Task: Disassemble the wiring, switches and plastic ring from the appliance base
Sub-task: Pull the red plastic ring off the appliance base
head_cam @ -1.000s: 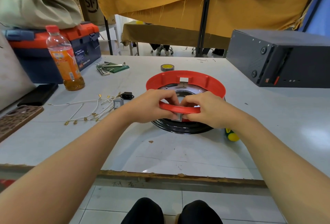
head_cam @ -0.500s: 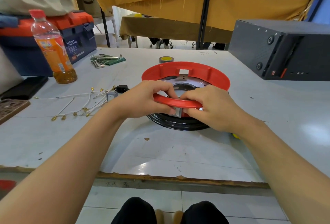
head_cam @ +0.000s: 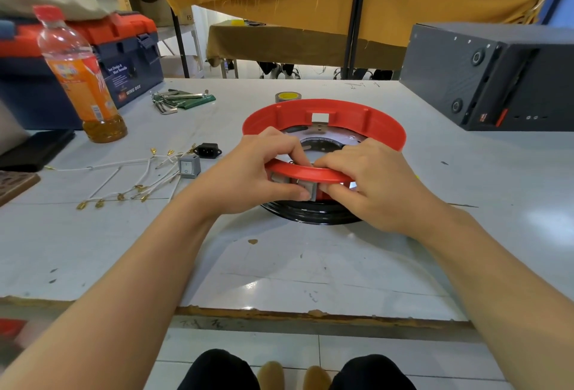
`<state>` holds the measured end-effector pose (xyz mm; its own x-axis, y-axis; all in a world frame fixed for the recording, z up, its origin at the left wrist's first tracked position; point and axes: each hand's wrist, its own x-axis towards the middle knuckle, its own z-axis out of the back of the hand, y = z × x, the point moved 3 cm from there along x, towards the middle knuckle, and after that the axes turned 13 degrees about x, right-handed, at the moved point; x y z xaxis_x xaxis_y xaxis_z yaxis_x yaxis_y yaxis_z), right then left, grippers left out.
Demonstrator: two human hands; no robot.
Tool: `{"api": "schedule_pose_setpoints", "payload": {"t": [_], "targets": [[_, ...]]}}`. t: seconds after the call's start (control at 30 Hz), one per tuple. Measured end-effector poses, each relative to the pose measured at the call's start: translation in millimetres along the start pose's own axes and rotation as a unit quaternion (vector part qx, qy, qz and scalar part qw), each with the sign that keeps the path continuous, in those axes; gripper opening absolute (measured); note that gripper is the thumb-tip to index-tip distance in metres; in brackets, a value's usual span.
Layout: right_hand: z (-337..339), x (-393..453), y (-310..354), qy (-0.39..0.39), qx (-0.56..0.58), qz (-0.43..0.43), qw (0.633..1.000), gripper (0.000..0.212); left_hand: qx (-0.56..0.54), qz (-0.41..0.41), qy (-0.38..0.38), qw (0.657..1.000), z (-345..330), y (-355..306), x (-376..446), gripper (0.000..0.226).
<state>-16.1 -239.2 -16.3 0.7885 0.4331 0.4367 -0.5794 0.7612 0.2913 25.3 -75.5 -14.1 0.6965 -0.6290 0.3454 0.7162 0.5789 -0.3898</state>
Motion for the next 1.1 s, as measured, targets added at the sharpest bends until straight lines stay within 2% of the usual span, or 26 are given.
{"api": "schedule_pose_setpoints", "payload": {"t": [0.2, 0.4, 0.6, 0.83, 1.1], "targets": [[-0.1, -0.6, -0.2, -0.007, 0.009, 0.003, 1.000, 0.034, 0.004, 0.009, 0.004, 1.000, 0.0, -0.9, 0.0, 0.025], [-0.6, -1.1, -1.7, -0.007, 0.003, 0.005, 1.000, 0.020, 0.000, 0.013, 0.010, 1.000, 0.7, -1.5, 0.1, 0.023], [-0.4, 0.8, 2.1, -0.011, -0.020, -0.016, 1.000, 0.032, 0.015, 0.002, 0.007, 1.000, 0.9, -1.8, -0.5, 0.018], [1.3, 1.0, 2.0, -0.016, -0.006, 0.008, 1.000, 0.031, -0.002, 0.007, 0.037, 0.999, 7.0, -0.6, -0.1, 0.018], [-0.8, 0.0, 3.2, -0.012, -0.018, 0.023, 1.000, 0.026, -0.005, -0.004, -0.001, 1.000, 3.0, -2.7, -0.1, 0.022]]}}
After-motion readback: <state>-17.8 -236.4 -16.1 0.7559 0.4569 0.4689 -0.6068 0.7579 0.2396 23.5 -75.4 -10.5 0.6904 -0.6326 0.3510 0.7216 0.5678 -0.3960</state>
